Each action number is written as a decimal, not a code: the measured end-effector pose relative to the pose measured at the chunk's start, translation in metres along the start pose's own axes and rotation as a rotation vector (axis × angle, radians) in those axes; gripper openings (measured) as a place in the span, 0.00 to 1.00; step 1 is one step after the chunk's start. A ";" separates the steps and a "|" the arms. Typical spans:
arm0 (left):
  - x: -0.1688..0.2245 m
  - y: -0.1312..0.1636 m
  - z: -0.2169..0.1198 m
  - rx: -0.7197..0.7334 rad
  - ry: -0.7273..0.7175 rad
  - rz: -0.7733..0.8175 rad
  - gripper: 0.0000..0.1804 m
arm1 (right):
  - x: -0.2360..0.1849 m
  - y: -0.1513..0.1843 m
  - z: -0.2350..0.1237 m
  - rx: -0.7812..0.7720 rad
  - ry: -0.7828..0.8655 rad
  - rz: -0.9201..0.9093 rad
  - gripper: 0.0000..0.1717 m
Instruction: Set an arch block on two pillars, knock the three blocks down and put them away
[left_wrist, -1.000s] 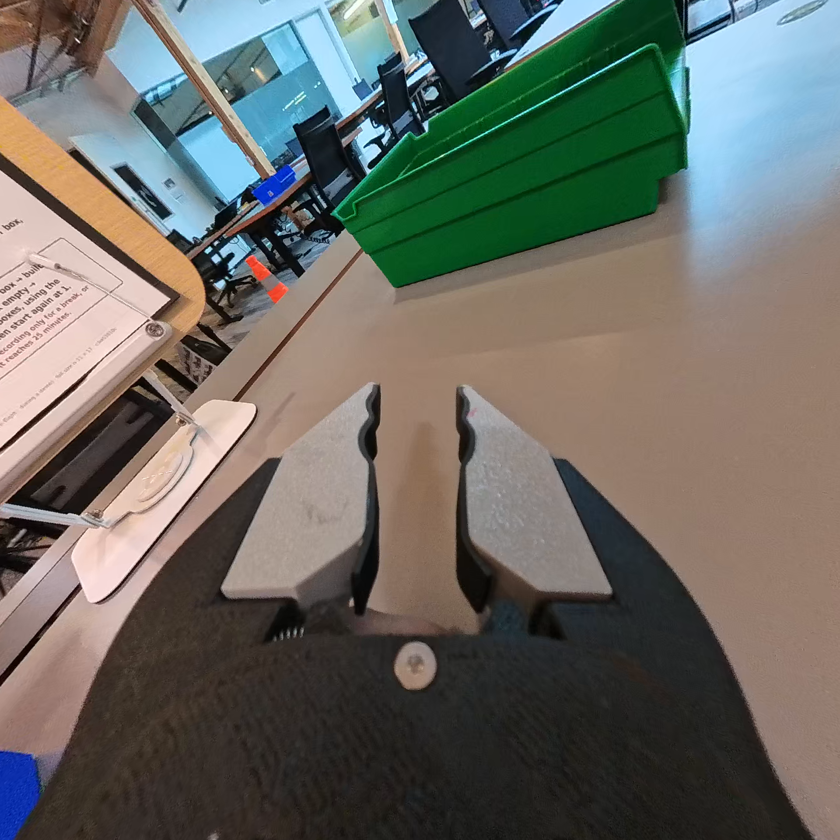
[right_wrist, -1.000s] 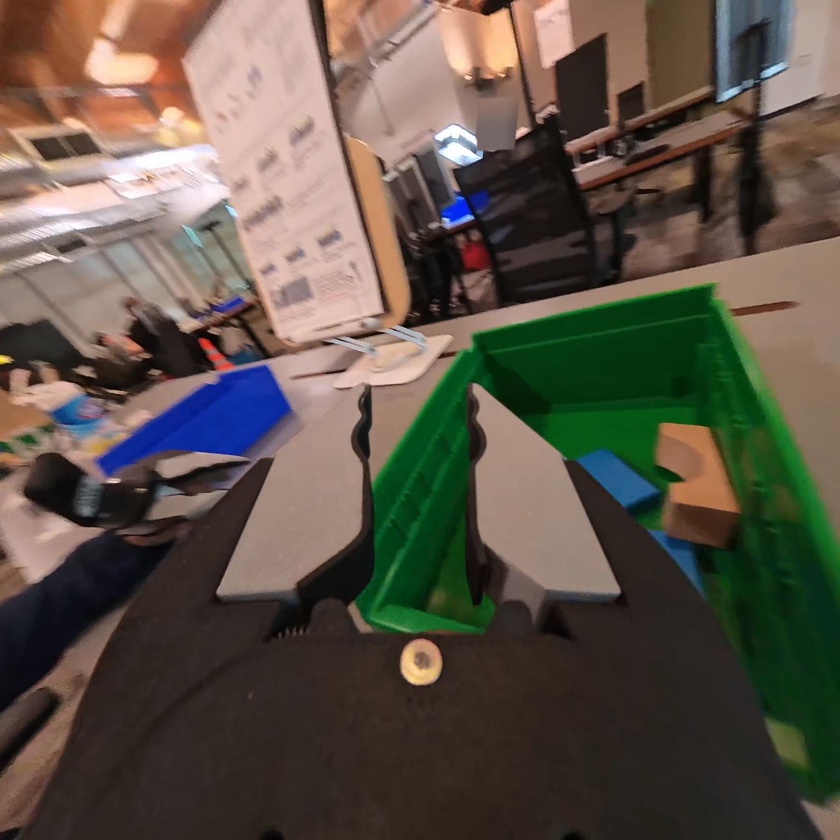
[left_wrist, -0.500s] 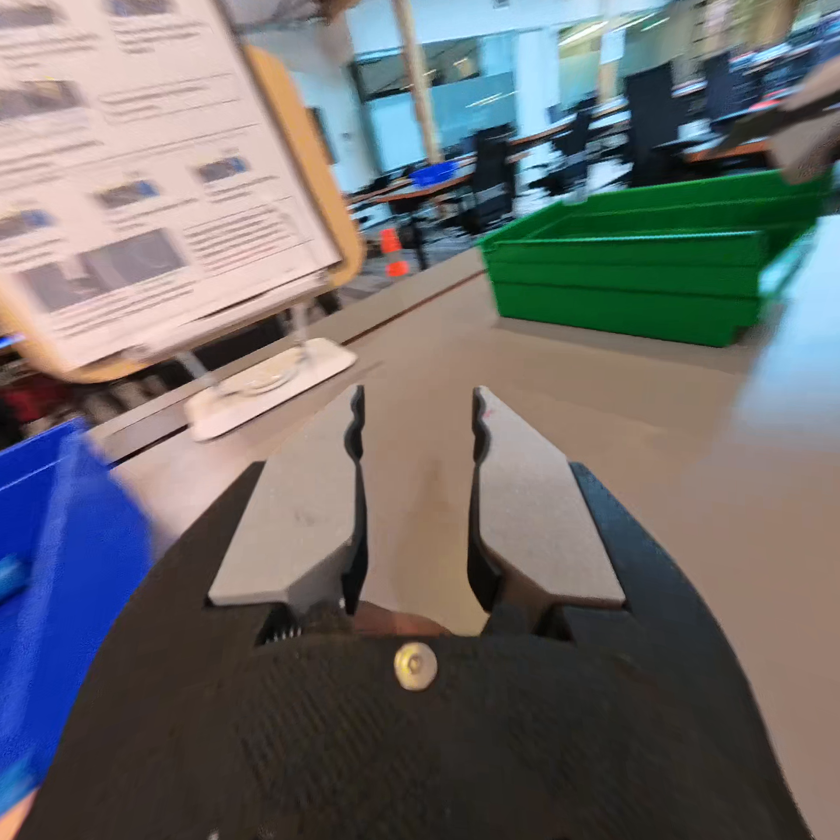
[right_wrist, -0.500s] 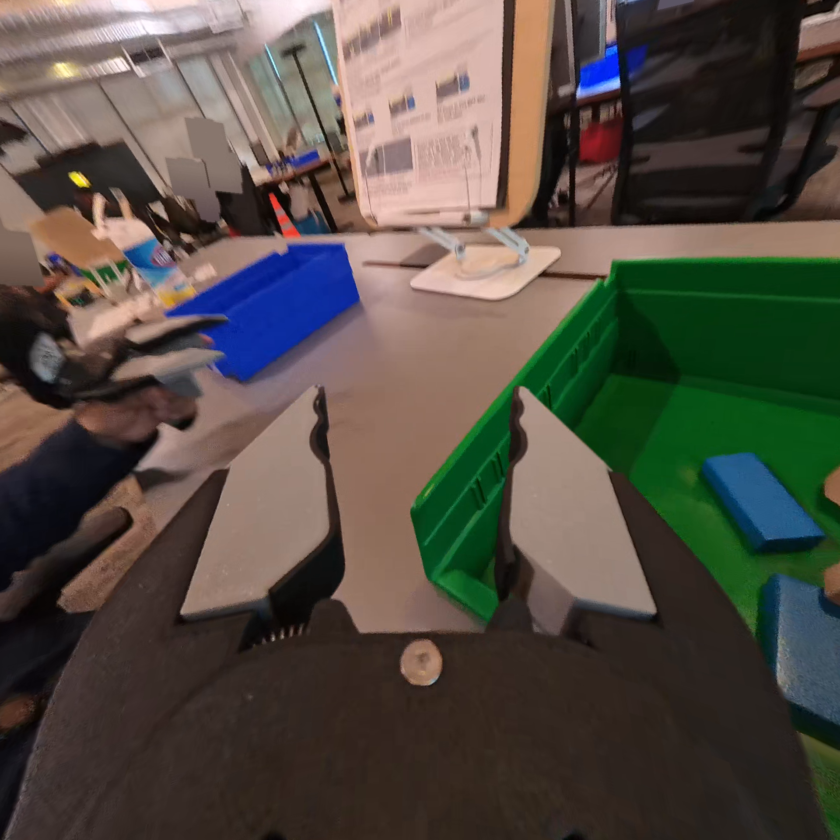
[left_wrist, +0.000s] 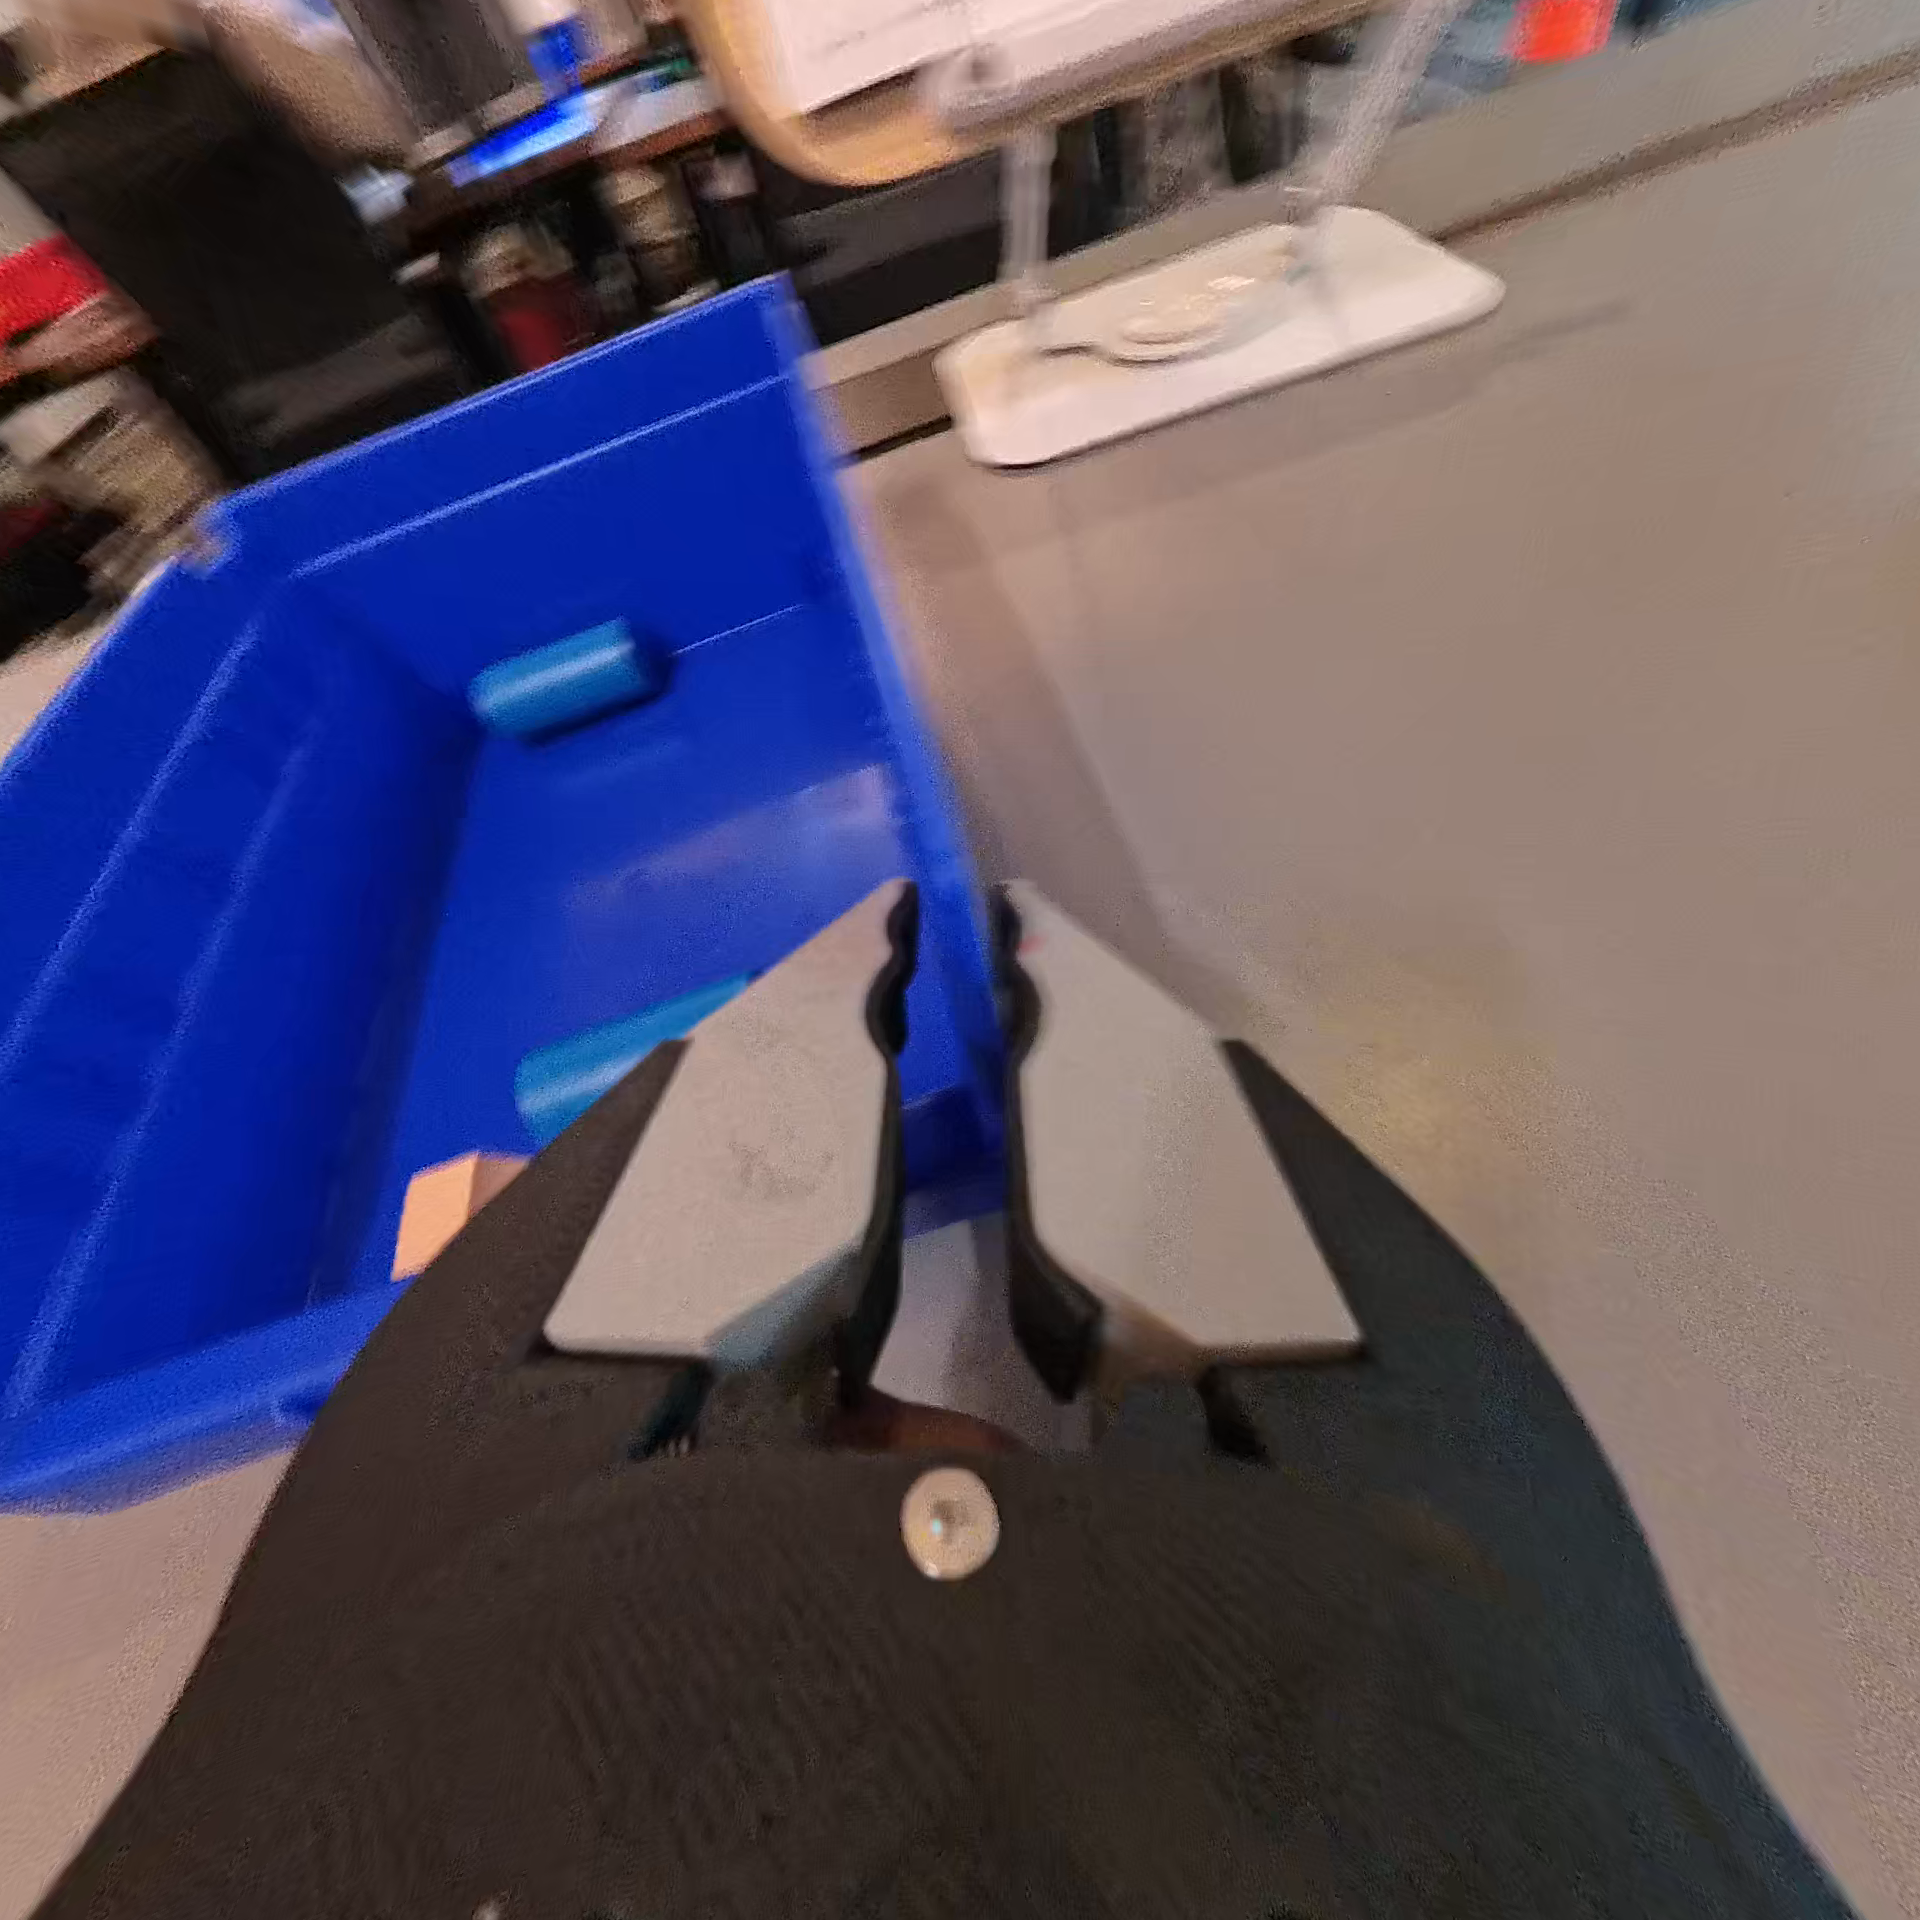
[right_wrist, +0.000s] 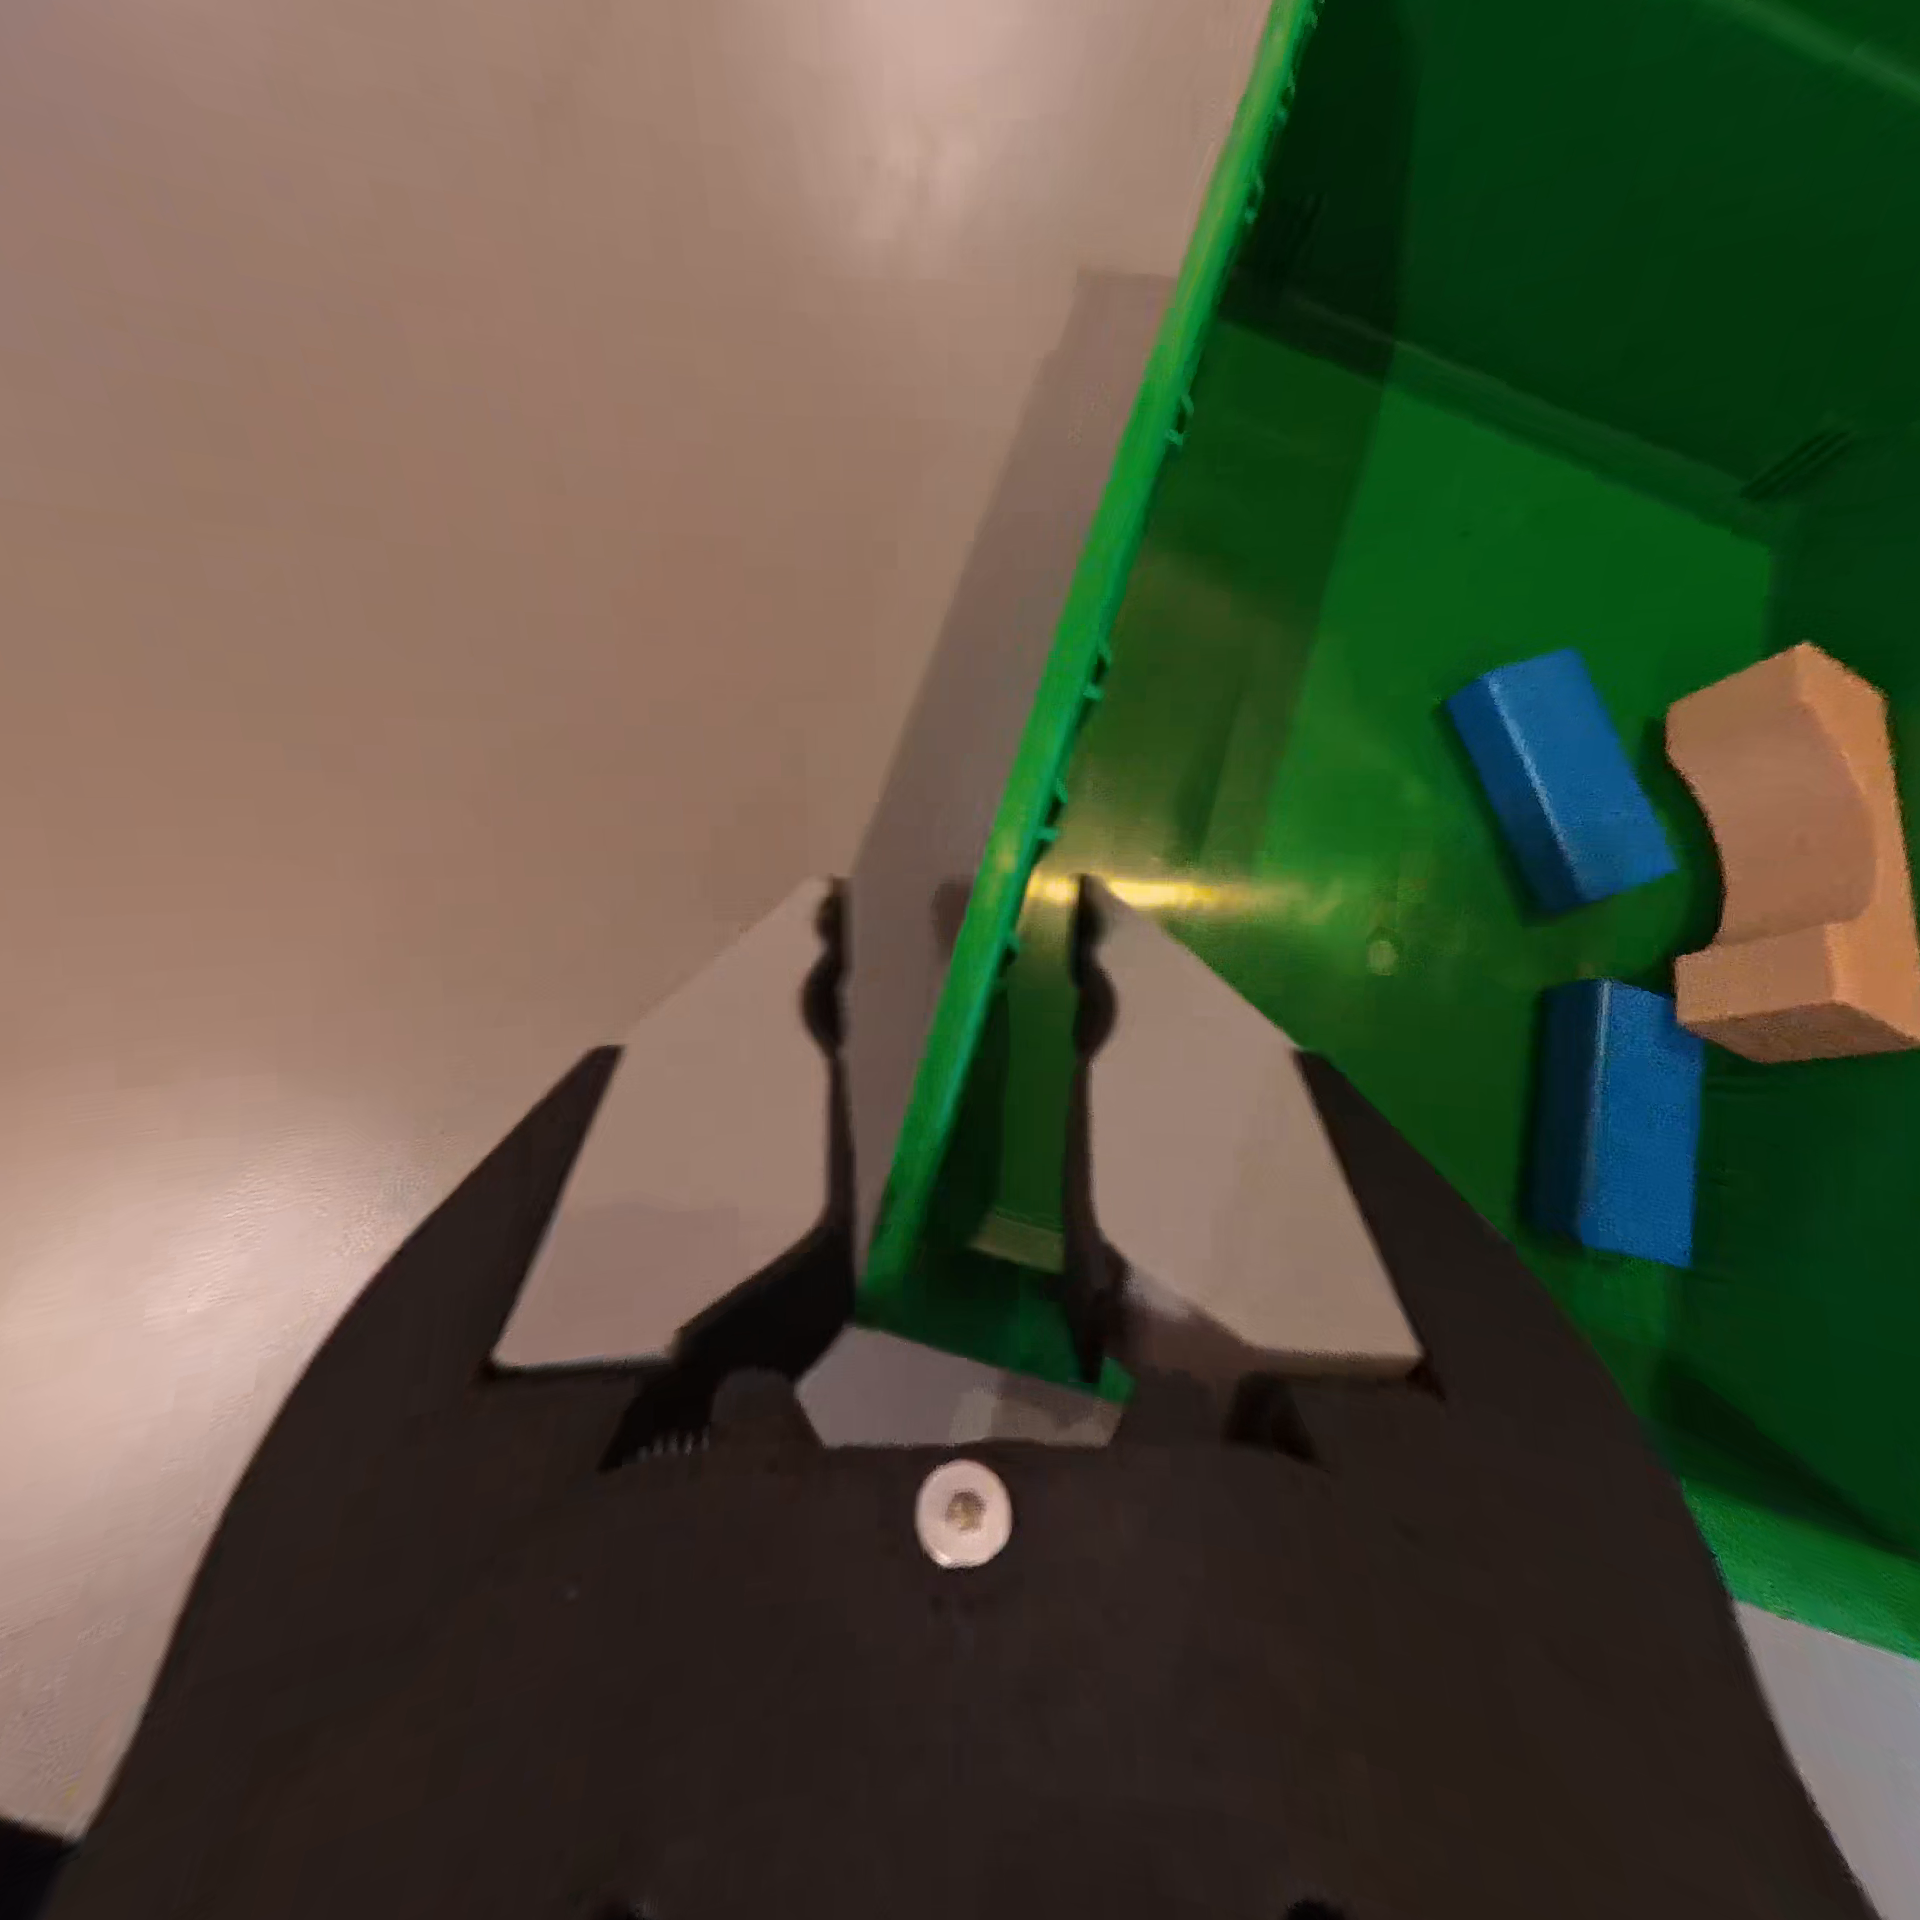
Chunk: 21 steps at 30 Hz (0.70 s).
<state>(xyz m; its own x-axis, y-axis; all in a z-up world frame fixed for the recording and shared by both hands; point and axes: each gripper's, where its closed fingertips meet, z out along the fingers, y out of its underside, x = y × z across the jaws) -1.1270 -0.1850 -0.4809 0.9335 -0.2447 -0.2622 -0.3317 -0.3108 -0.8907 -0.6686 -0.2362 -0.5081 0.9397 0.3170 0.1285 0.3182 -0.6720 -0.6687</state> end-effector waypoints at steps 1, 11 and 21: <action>-0.002 -0.001 0.002 -0.010 -0.013 0.025 0.05 | 0.000 -0.002 0.001 0.010 0.022 -0.020 0.15; -0.053 -0.033 -0.037 0.130 -0.029 -0.074 0.01 | -0.074 -0.032 0.001 0.026 -0.001 -0.082 0.04; -0.085 -0.078 -0.114 0.294 -0.095 -0.072 0.01 | -0.376 -0.124 0.035 0.138 -0.413 -0.236 0.36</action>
<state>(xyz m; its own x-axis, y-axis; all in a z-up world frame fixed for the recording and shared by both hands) -1.1962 -0.2442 -0.3469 0.9663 -0.1405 -0.2157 -0.2235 -0.0417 -0.9738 -1.0663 -0.2486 -0.4989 0.7070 0.7071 0.0061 0.4706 -0.4641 -0.7504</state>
